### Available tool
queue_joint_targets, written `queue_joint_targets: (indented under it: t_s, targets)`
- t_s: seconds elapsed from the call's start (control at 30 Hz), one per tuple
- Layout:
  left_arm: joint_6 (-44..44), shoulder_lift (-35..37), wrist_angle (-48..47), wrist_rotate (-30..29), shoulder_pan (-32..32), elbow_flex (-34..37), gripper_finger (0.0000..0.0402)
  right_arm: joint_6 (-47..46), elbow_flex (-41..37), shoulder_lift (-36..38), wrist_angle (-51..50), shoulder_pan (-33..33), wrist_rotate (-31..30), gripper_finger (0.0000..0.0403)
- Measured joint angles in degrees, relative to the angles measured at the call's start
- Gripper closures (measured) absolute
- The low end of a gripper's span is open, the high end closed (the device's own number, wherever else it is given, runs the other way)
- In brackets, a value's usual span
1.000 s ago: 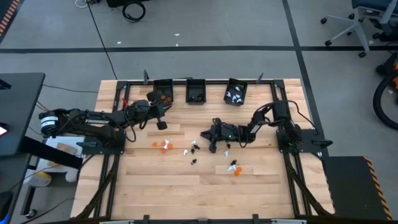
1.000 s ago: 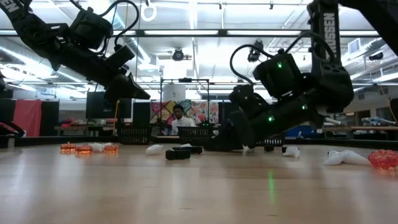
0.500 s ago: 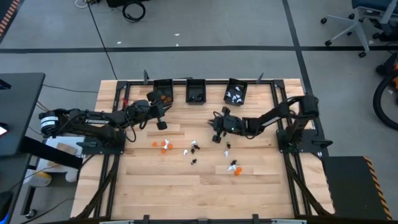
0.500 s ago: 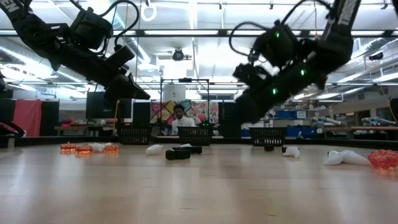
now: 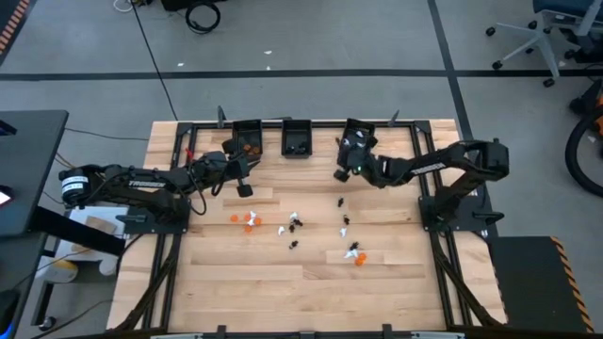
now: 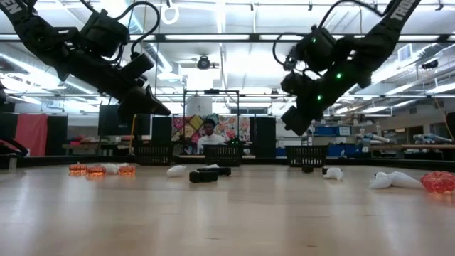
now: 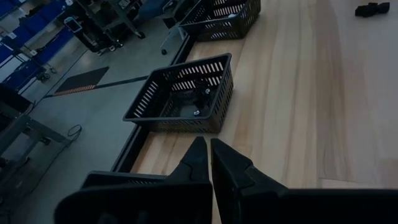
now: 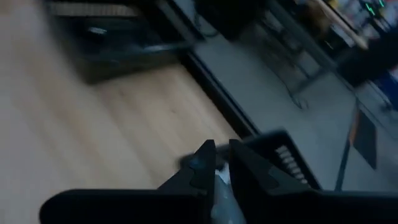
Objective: Sort Halloween decoration
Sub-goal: Put the white ghost toy into the right black basket, then put the orange pumpkin toy into the left black basket
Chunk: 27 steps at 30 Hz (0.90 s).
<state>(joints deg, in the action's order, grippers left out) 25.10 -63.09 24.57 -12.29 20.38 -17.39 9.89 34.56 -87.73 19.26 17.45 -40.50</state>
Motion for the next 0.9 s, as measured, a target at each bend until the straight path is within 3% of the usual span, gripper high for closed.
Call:
queue_joint_targets:
  t_s: [0.27,0.5,0.7,0.9]
  targets:
    - [0.0,0.0,-0.5,0.0,0.0,0.0,0.0402,-7.9,0.0,-0.2,0.0,12.0,12.2,0.0348]
    - [0.0,0.0,-0.5,0.0,0.0,0.0,0.0402,-10.0,0.0,-0.2,0.0,16.5,21.5,0.0306]
    - [0.0,0.0,-0.9,0.0,0.0,0.0,0.0402,-10.6,0.0,2.0,-0.4,13.9,25.1,0.0275]
    - [0.0,0.0,-1.0,0.0,0.0,0.0,0.0402,-11.4,0.0,8.8,-0.1,2.9,26.9,0.027]
